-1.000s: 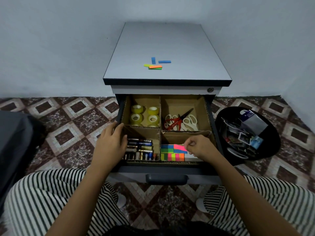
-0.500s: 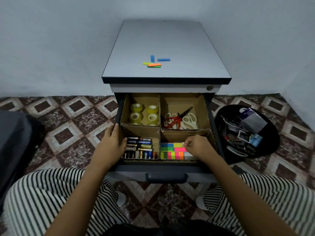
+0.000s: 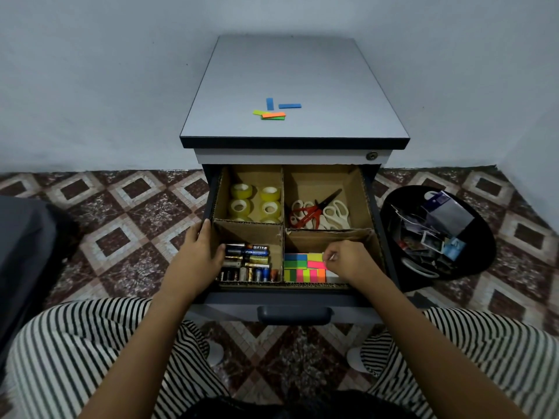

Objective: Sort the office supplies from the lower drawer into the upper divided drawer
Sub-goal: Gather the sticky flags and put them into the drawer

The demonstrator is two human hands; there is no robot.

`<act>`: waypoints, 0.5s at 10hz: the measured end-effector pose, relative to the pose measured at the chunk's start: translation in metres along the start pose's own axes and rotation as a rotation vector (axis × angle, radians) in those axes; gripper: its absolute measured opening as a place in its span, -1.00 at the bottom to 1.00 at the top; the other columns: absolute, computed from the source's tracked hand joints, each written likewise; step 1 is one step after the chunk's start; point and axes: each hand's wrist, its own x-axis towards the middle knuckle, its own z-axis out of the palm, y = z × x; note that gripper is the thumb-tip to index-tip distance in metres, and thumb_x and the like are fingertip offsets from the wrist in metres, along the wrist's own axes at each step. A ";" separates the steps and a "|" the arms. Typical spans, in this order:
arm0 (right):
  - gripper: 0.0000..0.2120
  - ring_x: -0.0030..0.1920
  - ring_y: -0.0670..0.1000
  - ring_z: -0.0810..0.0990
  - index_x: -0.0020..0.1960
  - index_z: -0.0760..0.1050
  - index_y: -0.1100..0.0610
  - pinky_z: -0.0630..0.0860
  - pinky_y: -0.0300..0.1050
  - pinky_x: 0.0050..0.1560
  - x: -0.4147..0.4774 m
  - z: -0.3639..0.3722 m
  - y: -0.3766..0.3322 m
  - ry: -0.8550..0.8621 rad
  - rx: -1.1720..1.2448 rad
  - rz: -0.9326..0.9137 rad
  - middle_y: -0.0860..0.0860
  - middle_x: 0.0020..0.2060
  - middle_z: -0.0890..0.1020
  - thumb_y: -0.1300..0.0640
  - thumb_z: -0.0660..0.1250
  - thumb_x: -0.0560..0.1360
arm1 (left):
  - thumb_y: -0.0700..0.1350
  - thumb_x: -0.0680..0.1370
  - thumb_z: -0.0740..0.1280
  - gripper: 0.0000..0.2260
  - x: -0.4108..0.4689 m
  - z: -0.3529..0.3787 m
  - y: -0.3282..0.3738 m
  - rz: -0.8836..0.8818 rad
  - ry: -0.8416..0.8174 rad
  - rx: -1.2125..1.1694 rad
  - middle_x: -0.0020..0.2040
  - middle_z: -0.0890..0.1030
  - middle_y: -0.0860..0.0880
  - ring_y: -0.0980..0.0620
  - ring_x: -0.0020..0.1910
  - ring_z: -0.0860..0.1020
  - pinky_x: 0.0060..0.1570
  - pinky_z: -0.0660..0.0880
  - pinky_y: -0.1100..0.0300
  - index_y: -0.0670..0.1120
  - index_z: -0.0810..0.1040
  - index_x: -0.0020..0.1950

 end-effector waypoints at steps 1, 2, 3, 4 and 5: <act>-0.87 -0.02 0.02 0.61 -0.09 0.63 0.15 0.51 -0.16 0.00 -0.001 0.000 0.000 0.007 0.011 -0.017 0.05 -0.09 0.67 0.25 0.29 0.49 | -0.02 0.61 0.19 -0.43 -0.001 -0.001 0.001 0.003 0.005 0.003 0.51 0.12 -0.13 -0.16 0.42 0.27 0.30 0.33 -0.01 -0.17 0.06 0.54; -0.81 0.01 0.02 0.59 0.05 0.62 0.12 0.51 -0.15 0.03 -0.003 0.000 -0.001 0.004 0.017 -0.056 0.04 -0.01 0.64 0.22 0.27 0.52 | -0.01 0.61 0.19 -0.42 -0.001 -0.001 0.001 -0.003 0.001 -0.002 0.52 0.11 -0.13 -0.16 0.42 0.27 0.31 0.33 -0.01 -0.16 0.06 0.54; -0.77 -0.02 0.05 0.60 0.12 0.61 0.08 0.53 -0.11 0.02 -0.004 0.000 -0.002 -0.030 0.006 -0.084 0.05 0.03 0.63 0.23 0.25 0.54 | -0.01 0.61 0.19 -0.43 0.000 -0.001 0.001 -0.002 0.002 -0.005 0.52 0.11 -0.12 -0.16 0.41 0.29 0.28 0.35 -0.01 -0.16 0.06 0.54; -0.77 -0.14 -0.03 0.57 0.11 0.62 0.07 0.49 -0.21 -0.14 -0.002 0.001 -0.001 -0.070 -0.022 -0.106 0.03 0.04 0.63 0.22 0.24 0.55 | -0.01 0.61 0.19 -0.43 0.000 -0.001 0.001 0.000 0.003 -0.002 0.52 0.11 -0.12 -0.16 0.40 0.29 0.27 0.36 -0.01 -0.16 0.06 0.54; -0.77 -0.12 -0.02 0.57 0.07 0.63 0.03 0.51 -0.19 -0.09 -0.002 0.001 0.000 -0.079 -0.039 -0.115 0.03 0.05 0.62 0.21 0.24 0.55 | -0.02 0.60 0.19 -0.43 -0.001 -0.001 0.001 0.002 0.004 -0.004 0.52 0.12 -0.13 -0.16 0.41 0.29 0.27 0.36 -0.01 -0.16 0.07 0.54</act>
